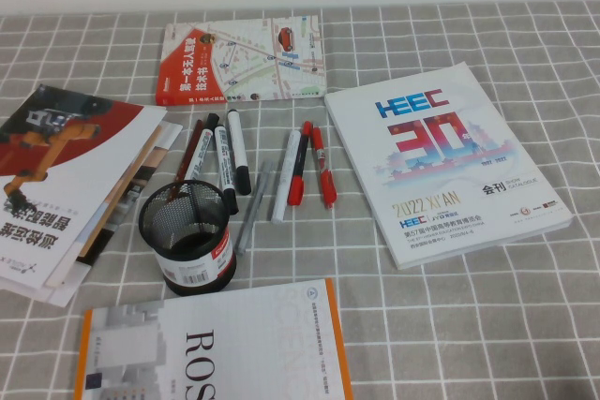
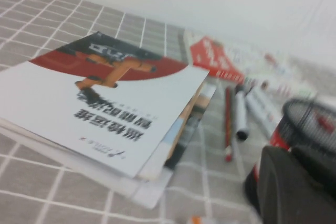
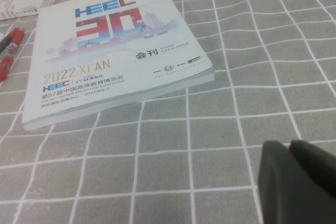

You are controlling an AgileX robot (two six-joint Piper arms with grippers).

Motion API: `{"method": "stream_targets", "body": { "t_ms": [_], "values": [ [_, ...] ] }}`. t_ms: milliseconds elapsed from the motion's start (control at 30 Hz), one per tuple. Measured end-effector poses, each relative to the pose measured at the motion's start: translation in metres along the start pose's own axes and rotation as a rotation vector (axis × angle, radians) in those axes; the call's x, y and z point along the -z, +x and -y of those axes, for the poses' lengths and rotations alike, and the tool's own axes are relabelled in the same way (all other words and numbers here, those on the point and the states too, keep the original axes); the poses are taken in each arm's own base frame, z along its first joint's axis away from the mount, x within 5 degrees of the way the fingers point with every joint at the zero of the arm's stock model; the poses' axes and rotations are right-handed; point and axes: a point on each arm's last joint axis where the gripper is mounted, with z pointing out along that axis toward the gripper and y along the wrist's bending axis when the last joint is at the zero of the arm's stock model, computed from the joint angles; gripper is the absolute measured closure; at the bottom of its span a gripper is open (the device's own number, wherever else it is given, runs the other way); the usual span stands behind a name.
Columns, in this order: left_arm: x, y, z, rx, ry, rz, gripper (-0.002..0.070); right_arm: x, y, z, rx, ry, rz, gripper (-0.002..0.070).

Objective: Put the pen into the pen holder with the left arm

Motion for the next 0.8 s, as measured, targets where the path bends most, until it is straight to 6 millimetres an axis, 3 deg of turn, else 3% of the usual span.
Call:
{"method": "stream_targets", "body": {
  "t_ms": [167, 567, 800],
  "values": [
    [0.000, -0.006, 0.001, 0.203, 0.019, 0.061, 0.0677, 0.000, 0.000, 0.000, 0.000, 0.000, 0.000, 0.0692],
    [0.001, -0.009, 0.002, 0.244, 0.014, 0.040, 0.0677, 0.000, 0.000, 0.000, 0.000, 0.000, 0.000, 0.0692],
    [-0.010, -0.064, 0.016, 0.243, -0.055, -0.172, 0.0677, 0.000, 0.000, 0.000, 0.000, 0.000, 0.000, 0.0692]
  ]
}}
